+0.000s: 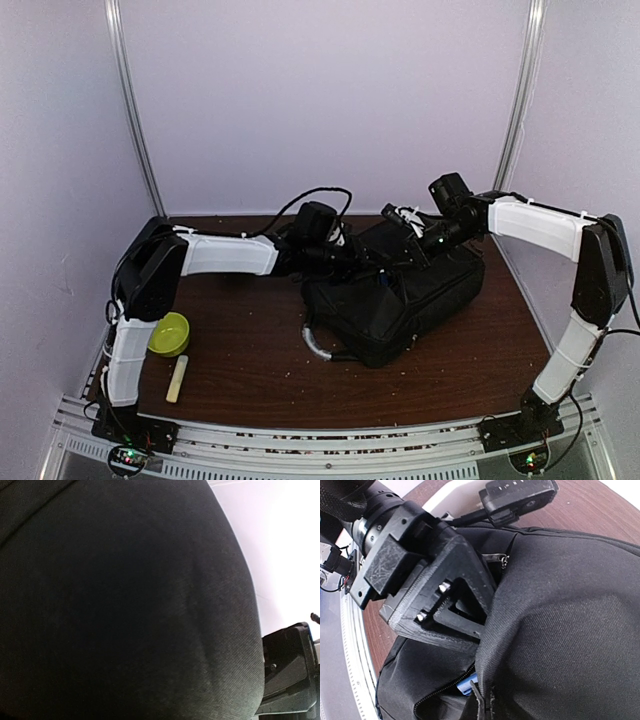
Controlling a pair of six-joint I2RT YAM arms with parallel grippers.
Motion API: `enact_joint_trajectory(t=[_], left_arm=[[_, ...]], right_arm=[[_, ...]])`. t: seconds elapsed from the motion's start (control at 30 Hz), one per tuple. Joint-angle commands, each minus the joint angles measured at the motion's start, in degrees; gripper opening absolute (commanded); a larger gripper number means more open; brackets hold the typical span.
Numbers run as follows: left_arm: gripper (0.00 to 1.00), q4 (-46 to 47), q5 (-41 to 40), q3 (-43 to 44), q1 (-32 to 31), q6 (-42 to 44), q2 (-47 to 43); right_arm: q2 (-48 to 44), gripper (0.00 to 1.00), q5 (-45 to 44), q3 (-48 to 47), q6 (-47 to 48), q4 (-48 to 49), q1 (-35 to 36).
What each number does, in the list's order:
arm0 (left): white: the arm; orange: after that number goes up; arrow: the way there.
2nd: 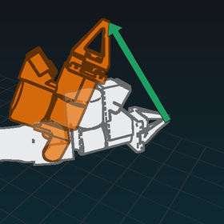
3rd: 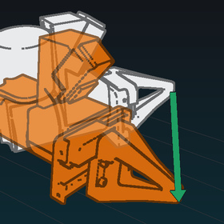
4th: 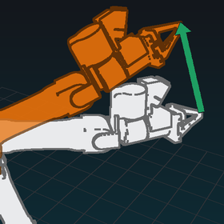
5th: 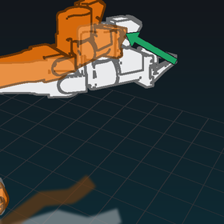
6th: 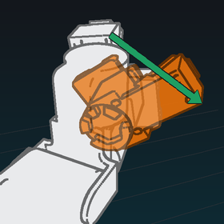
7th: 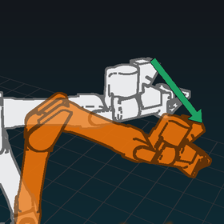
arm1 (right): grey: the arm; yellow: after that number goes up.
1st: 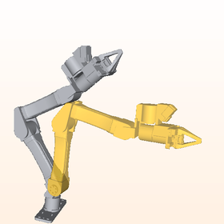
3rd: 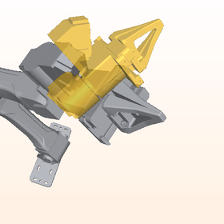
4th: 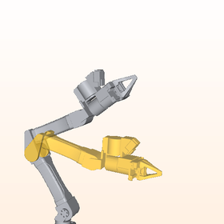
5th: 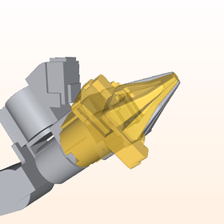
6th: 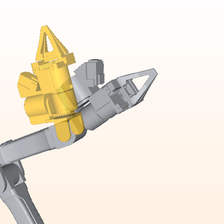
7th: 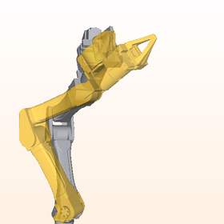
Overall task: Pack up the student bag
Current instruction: Place the pen in the upper front pocket of the bag, then pick up the pen at the corner of the board.
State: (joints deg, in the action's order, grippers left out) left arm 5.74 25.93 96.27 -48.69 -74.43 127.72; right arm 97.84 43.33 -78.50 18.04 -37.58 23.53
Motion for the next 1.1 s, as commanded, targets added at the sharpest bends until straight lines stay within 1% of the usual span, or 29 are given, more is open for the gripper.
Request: enact_joint_trajectory(t=[0.0, 0.13, 0.33, 0.37, 0.43, 0.47, 0.5, 0.57, 0.6, 0.67, 0.77, 0.83, 0.97, 1.0, 1.07], left_arm=[[0.34, -3.7, -0.3, 0.1, -0.8, 6.9, -6.6], [0.34, -9.6, 0.0, -2.7, -1.0, 11.4, -9.9], [0.34, -30.4, -3.8, -0.6, -0.7, 28.5, -16.9], [0.34, -33.0, -5.3, -1.8, -0.9, 30.3, -18.7], [0.33, -37.8, -11.3, -6.8, -1.5, 31.8, -23.5], [0.33, -40.6, -15.6, -9.6, -1.9, 32.5, -26.0], [0.34, -45.3, -21.2, -12.0, -2.6, 33.0, -28.3], [0.33, -54.8, -31.8, -16.1, -3.9, 32.6, -32.3], [0.34, -59.1, -35.9, -18.2, -4.4, 31.5, -34.3], [0.34, -65.3, -39.9, -22.3, -5.0, 28.7, -37.7], [0.37, -71.8, -42.0, -27.6, -5.8, 25.0, -42.4], [0.41, -73.5, -40.8, -31.9, -6.0, 23.0, -46.1], [0.61, -73.0, -37.6, -42.2, -6.1, 19.1, -54.2], [0.64, -73.3, -37.6, -44.9, -6.1, 17.5, -56.6], [0.66, -74.7, -38.1, -49.2, -5.9, 13.4, -61.0]], right_arm=[[-1.9, 0.0, 1.2, -1.5, 0.4, -0.6, 0.4], [-2.7, 0.0, 0.9, -1.2, 0.6, -0.6, 0.4], [-2.9, 0.0, 1.3, -1.1, 0.5, -0.4, 0.4], [-3.0, 0.0, 1.4, -1.1, 0.5, -0.4, 0.4], [-3.1, 0.0, 1.5, -1.2, 0.6, -0.5, 0.4], [-3.2, 0.0, 1.6, -1.1, 0.6, -0.5, 0.4], [-3.3, 0.0, 1.7, -1.1, 0.7, -0.5, 0.4], [-3.4, 0.0, 1.8, -1.0, 0.9, -0.5, 0.4], [-3.4, 0.0, 1.8, -1.0, 1.0, -0.5, 0.4], [-3.3, 0.0, 1.8, -1.0, 1.1, -0.4, 0.3], [-3.3, 0.0, 2.0, -1.3, 1.3, -0.7, 0.4], [-3.7, 0.0, 2.1, -1.2, 1.4, -0.7, 0.4], [-4.5, 0.0, 1.9, -1.0, 1.5, -0.5, 0.4], [-4.6, 0.0, 2.0, -1.0, 1.6, -0.6, 0.4], [-4.7, 0.0, 2.1, -0.9, 1.8, -0.7, 0.4]])
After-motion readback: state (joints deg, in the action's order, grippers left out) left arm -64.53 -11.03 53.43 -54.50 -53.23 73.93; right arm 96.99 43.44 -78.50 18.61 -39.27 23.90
